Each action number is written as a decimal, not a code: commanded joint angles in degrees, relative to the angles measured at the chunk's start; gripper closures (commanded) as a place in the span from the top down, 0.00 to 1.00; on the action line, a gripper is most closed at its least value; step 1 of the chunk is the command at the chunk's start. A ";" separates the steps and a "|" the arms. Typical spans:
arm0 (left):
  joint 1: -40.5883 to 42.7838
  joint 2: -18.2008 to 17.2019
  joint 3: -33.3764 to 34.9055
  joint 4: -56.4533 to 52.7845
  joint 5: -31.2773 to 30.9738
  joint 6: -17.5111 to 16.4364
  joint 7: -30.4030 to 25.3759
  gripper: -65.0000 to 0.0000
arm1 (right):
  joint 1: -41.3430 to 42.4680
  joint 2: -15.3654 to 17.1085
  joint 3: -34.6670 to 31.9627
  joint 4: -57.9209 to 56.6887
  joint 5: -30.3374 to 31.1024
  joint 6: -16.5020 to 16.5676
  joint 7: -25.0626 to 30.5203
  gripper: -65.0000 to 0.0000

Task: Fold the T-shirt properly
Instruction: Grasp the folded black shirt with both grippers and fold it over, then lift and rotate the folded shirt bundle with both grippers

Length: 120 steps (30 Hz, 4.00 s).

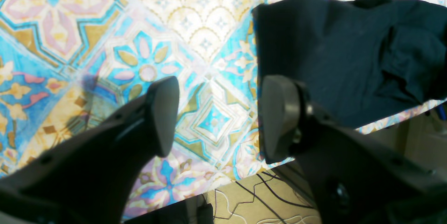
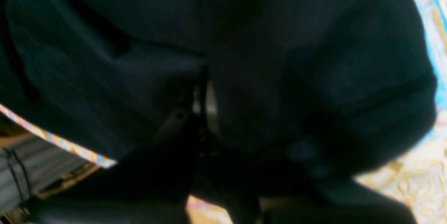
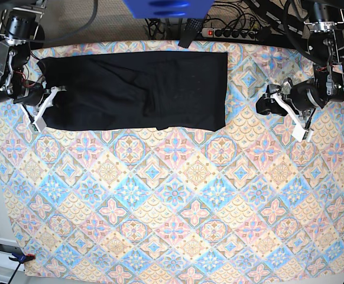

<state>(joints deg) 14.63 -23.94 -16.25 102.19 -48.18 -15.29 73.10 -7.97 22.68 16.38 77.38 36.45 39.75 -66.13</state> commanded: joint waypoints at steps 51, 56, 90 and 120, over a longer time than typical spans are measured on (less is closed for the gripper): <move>-9.23 12.56 22.89 -25.23 15.96 0.21 -19.43 0.05 | 16.89 -14.02 -50.45 24.29 -12.67 0.25 1.56 0.16; -9.23 12.56 22.80 -25.23 15.96 0.21 -19.52 0.05 | 16.89 -13.84 -52.21 27.36 -15.30 0.25 1.47 0.42; -4.48 7.72 15.68 -7.64 16.23 0.12 -19.08 0.05 | 10.38 -11.20 -40.43 13.30 -27.17 0.25 11.58 0.16; -8.35 12.38 -5.77 -10.46 15.88 0.04 -18.38 0.05 | 8.54 -11.29 -42.10 24.81 -27.17 0.25 8.59 0.14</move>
<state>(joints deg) 6.59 -11.16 -22.41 89.95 -31.40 -14.70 55.05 -0.38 11.22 -26.30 101.27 8.82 40.01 -58.54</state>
